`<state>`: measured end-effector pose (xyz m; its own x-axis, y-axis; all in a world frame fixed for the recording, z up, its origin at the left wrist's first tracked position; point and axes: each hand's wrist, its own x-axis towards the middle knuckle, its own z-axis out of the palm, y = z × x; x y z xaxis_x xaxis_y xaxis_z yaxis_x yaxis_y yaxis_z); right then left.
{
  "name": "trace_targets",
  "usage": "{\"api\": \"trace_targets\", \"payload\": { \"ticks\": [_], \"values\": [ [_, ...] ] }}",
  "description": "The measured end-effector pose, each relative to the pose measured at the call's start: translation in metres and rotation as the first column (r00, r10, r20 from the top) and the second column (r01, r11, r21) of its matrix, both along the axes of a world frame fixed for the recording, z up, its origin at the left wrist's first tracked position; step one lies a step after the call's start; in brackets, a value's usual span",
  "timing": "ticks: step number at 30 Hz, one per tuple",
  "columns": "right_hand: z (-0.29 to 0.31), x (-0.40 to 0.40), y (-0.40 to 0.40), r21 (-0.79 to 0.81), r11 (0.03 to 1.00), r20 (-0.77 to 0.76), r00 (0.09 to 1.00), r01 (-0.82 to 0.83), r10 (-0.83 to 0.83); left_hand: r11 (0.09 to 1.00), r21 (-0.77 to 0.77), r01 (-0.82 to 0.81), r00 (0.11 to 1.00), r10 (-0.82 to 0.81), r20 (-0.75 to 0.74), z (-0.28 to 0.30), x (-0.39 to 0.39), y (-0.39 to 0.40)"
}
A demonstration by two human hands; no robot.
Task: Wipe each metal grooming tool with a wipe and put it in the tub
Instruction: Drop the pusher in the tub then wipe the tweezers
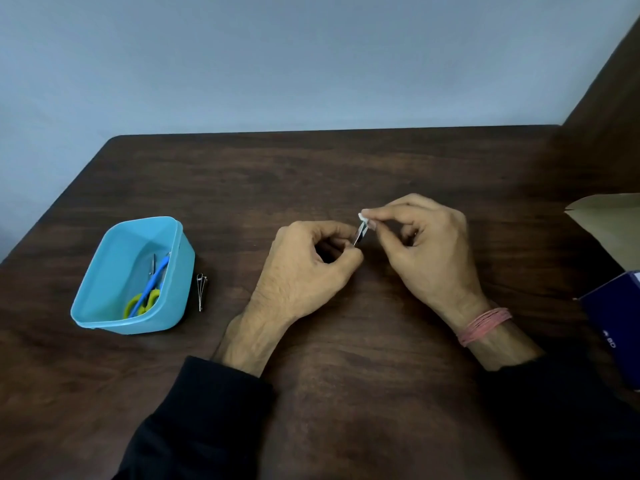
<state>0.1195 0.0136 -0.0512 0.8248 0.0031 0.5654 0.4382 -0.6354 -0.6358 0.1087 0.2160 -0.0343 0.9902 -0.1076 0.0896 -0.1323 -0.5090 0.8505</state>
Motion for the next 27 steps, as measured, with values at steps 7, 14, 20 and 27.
{"api": "trace_targets", "payload": {
  "ticks": [7,14,20,27],
  "values": [
    [0.0028,0.0009,-0.0014,0.132,0.984,0.008,0.993,0.118,-0.12,0.976,-0.205,-0.069,0.993,0.046,-0.112,0.0008,0.0047,0.0003],
    [0.0075,-0.0046,0.0032,0.06,0.998,0.057,0.998,0.013,-0.017,0.973,-0.207,0.101,0.989,-0.122,-0.089,0.0005,0.0058,0.0048],
    [0.0065,-0.005,0.0027,0.054,0.998,0.034,0.999,-0.011,0.01,0.973,-0.186,0.138,0.986,-0.153,-0.072,-0.0026,0.007,0.0063],
    [0.0032,-0.0015,-0.001,0.063,0.997,0.065,0.997,0.043,-0.047,0.979,-0.13,0.157,0.986,-0.163,-0.042,-0.0056,0.0076,0.0063]
  ]
}}
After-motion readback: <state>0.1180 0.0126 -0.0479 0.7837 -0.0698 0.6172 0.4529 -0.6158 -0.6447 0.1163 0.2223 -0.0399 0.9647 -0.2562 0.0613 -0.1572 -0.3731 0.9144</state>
